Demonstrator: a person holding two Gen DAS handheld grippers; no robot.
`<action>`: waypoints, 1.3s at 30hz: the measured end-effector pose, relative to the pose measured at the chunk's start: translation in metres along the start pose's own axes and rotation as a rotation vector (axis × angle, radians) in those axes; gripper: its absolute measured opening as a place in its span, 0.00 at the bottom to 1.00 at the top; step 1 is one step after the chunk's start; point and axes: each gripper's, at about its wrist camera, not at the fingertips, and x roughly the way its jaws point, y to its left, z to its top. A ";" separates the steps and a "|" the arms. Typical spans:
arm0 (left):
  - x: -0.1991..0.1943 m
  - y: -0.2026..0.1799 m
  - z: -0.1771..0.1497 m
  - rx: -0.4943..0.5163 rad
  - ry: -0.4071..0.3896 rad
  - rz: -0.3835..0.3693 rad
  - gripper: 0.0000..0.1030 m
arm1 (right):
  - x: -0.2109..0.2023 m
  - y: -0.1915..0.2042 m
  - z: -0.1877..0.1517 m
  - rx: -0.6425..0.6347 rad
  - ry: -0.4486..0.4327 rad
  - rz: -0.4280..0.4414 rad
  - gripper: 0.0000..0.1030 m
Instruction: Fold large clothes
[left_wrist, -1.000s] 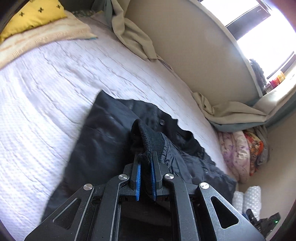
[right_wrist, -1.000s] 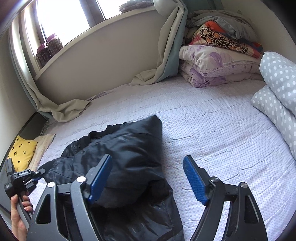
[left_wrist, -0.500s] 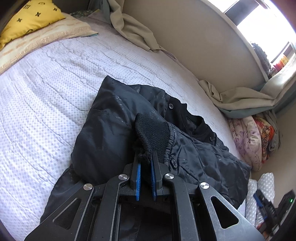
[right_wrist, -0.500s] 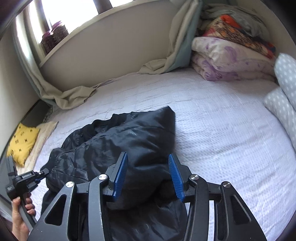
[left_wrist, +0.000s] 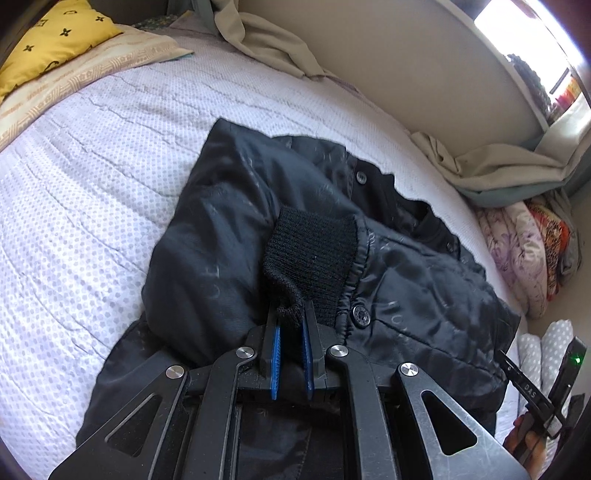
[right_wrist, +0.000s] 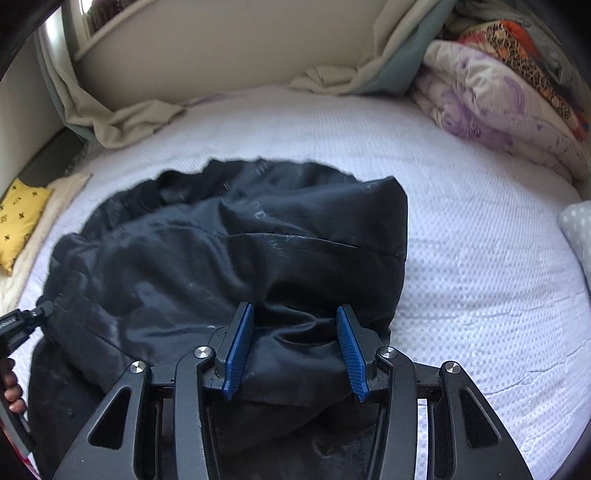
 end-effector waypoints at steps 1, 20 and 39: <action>0.003 -0.001 -0.002 0.007 0.004 0.006 0.15 | 0.004 -0.001 -0.003 -0.005 0.008 -0.008 0.43; -0.020 -0.011 0.002 0.057 -0.036 0.045 0.27 | 0.029 -0.003 -0.027 -0.048 -0.012 -0.130 0.43; -0.027 -0.092 -0.016 0.322 -0.104 0.035 0.68 | -0.070 0.014 -0.003 0.018 -0.160 0.074 0.43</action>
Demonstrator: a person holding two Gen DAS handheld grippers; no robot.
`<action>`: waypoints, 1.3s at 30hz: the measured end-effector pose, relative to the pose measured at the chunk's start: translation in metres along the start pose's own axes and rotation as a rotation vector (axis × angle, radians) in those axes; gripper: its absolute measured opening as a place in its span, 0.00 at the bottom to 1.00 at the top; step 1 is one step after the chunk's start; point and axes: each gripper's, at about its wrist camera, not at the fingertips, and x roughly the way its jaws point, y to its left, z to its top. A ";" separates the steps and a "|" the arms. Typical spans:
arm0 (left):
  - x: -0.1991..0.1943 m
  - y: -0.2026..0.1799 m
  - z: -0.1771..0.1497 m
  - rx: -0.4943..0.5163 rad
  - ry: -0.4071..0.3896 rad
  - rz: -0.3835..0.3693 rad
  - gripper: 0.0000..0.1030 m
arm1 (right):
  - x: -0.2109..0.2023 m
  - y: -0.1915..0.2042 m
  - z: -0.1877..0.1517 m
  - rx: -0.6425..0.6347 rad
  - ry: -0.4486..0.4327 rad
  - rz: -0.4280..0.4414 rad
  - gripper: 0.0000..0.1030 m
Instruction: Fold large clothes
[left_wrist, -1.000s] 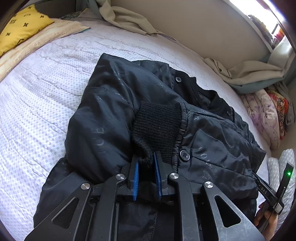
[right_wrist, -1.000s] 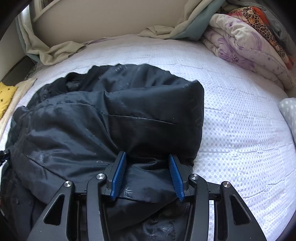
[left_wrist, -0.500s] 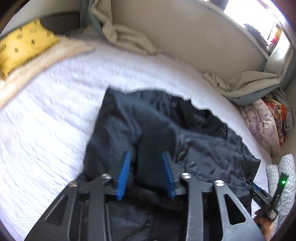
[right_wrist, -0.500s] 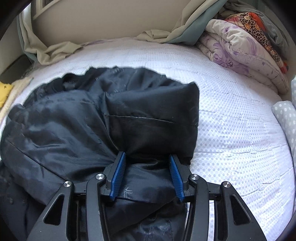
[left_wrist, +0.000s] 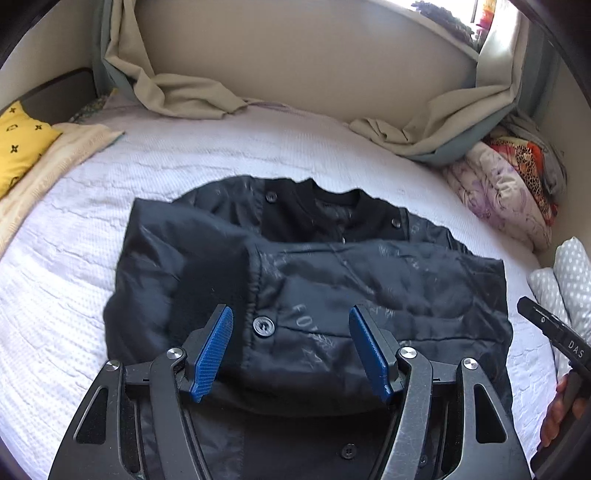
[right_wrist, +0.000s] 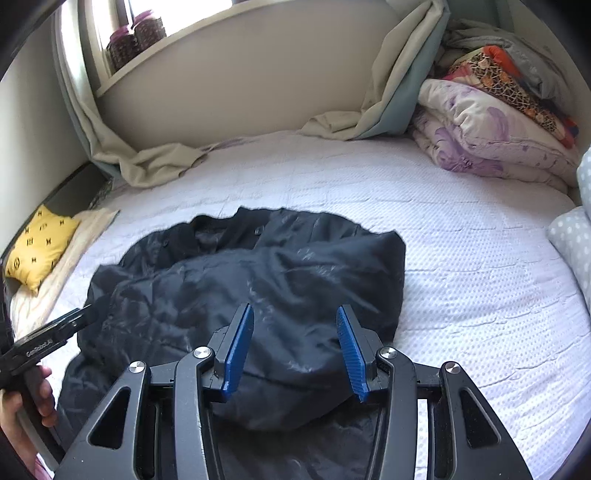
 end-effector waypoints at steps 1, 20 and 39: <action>0.001 -0.002 -0.001 0.002 0.001 0.002 0.68 | 0.002 0.002 -0.002 -0.008 0.006 0.005 0.43; 0.055 0.003 -0.030 0.103 0.096 0.133 0.76 | 0.082 0.024 -0.048 -0.174 0.139 -0.073 0.43; 0.059 -0.001 -0.032 0.132 0.089 0.158 0.77 | 0.051 -0.024 0.026 0.050 0.030 -0.045 0.41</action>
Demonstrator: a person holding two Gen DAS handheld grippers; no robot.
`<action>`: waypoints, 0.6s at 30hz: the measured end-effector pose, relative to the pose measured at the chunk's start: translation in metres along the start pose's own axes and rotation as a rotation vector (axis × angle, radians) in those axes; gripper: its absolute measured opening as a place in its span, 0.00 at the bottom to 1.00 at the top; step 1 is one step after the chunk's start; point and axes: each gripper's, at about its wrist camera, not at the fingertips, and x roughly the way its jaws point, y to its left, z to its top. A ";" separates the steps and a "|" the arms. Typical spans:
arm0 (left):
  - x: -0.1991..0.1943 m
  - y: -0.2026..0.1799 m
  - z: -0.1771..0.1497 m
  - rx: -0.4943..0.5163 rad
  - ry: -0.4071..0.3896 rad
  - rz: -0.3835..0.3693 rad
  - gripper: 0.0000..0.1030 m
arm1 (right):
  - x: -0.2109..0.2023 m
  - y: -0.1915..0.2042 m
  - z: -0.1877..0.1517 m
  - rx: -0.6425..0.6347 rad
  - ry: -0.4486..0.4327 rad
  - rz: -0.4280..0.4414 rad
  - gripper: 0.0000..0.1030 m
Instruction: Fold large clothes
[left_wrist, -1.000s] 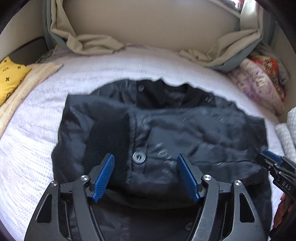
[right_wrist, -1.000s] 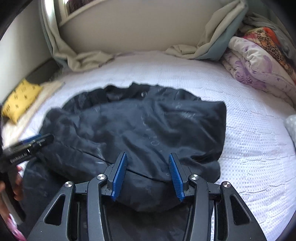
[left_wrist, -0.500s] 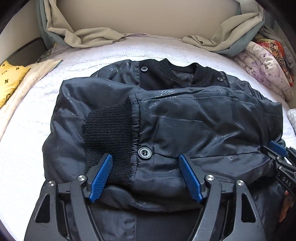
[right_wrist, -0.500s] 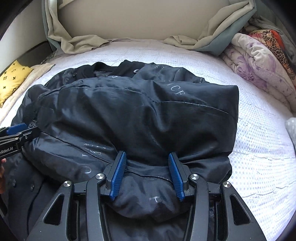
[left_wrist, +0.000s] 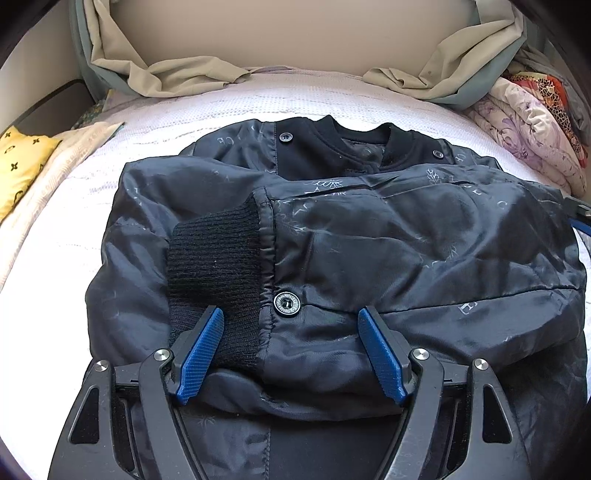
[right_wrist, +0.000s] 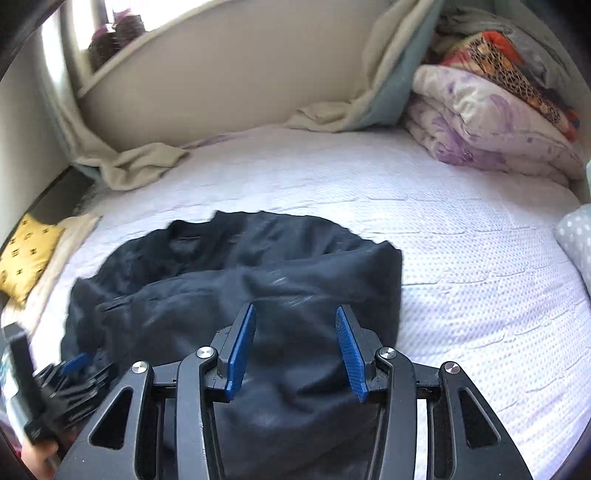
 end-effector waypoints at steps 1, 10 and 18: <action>0.000 0.000 0.000 0.001 -0.002 0.001 0.77 | 0.010 -0.005 0.002 0.010 0.019 -0.017 0.40; 0.005 -0.004 -0.001 0.008 -0.013 0.004 0.79 | 0.074 -0.024 -0.018 0.010 0.094 -0.116 0.39; 0.007 -0.002 0.000 0.001 -0.009 -0.005 0.79 | 0.082 -0.020 -0.023 -0.033 0.077 -0.155 0.39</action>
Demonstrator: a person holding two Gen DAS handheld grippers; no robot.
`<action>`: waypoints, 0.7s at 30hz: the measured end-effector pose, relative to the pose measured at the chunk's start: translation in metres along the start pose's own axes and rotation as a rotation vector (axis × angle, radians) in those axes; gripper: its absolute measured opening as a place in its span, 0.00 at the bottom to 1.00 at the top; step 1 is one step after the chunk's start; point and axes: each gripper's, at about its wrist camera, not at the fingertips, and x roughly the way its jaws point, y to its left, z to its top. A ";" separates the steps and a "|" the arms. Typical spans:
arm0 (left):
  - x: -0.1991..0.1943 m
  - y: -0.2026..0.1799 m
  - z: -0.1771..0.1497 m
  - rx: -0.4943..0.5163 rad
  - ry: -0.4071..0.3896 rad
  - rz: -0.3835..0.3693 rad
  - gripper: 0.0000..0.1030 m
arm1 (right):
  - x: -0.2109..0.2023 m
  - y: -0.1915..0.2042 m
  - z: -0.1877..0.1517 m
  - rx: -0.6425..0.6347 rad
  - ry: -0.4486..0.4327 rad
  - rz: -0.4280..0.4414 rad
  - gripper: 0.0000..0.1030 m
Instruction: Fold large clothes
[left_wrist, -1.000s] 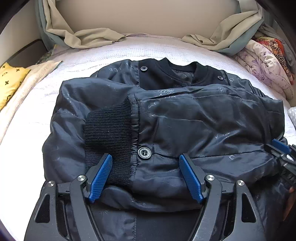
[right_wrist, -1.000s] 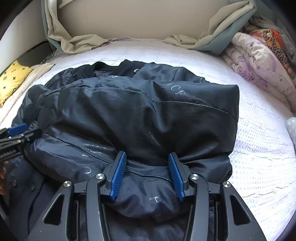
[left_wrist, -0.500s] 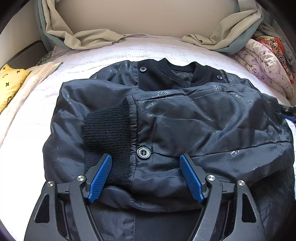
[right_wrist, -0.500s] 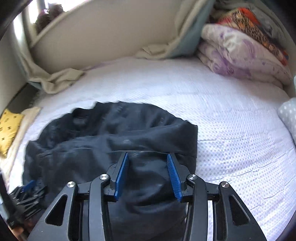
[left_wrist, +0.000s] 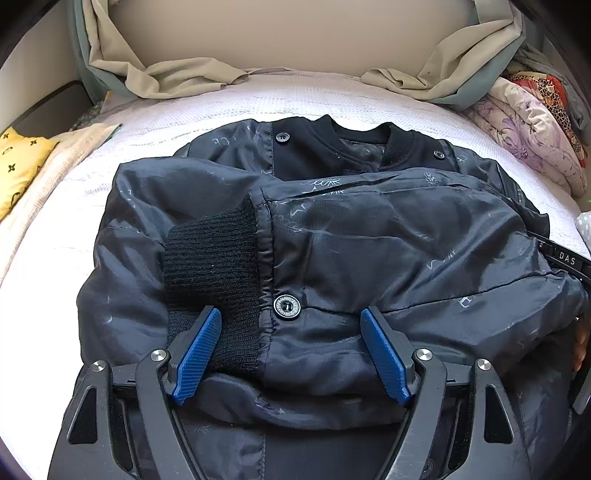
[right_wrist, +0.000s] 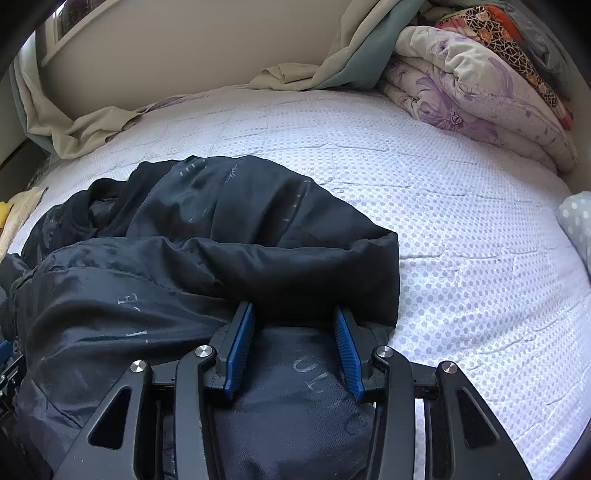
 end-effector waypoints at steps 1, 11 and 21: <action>0.000 0.000 0.000 0.000 0.002 -0.001 0.79 | -0.002 0.001 0.002 -0.004 0.015 -0.004 0.39; 0.000 0.001 0.002 -0.015 0.012 -0.010 0.80 | -0.102 0.039 -0.008 -0.098 -0.070 0.142 0.40; -0.003 0.007 0.002 -0.036 0.025 -0.046 0.80 | -0.065 0.065 -0.049 -0.190 0.036 0.133 0.39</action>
